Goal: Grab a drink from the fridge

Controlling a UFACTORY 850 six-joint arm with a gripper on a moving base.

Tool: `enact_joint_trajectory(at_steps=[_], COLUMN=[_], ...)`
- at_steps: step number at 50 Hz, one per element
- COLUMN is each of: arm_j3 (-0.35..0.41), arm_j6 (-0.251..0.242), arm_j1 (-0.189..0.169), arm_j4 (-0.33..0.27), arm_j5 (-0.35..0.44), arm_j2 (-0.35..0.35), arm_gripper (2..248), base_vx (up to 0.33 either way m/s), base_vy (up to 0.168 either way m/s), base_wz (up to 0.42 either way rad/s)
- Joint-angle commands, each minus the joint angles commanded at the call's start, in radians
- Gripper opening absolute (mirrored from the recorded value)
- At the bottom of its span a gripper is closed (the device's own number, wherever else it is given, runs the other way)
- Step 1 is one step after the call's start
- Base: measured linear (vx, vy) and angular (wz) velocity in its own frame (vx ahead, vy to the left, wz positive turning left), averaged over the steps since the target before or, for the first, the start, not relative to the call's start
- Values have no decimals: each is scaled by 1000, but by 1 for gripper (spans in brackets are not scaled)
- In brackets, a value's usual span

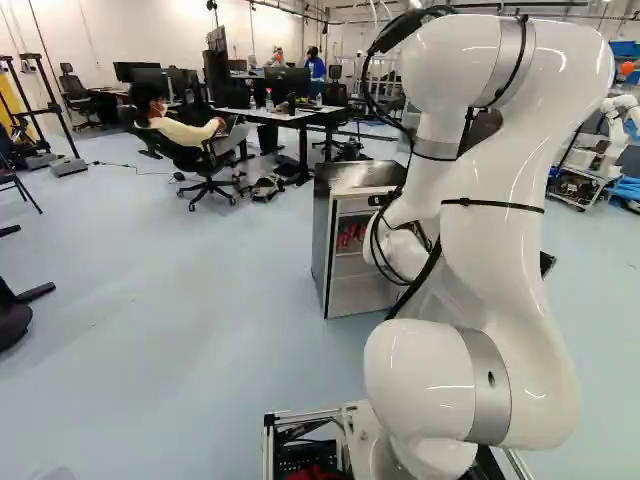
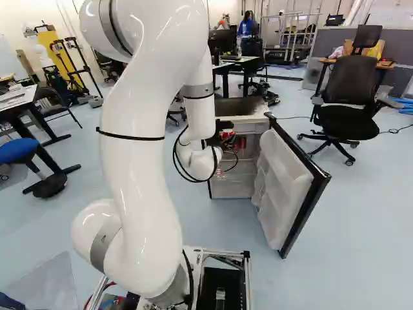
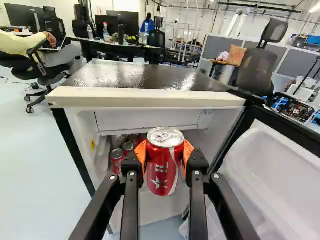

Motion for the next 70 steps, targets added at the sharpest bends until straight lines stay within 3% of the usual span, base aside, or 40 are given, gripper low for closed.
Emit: enact_joint_trajectory(at_steps=[25,70], arm_j3=[16,-23], arm_j6=[0,0], arm_j1=[6,43], arm_j4=[45,45], arm_j5=[0,0], arm_j2=[71,145], arm_gripper=[94,94], base_vx=[0,0], base_vy=[0,0], base_wz=[0,0])
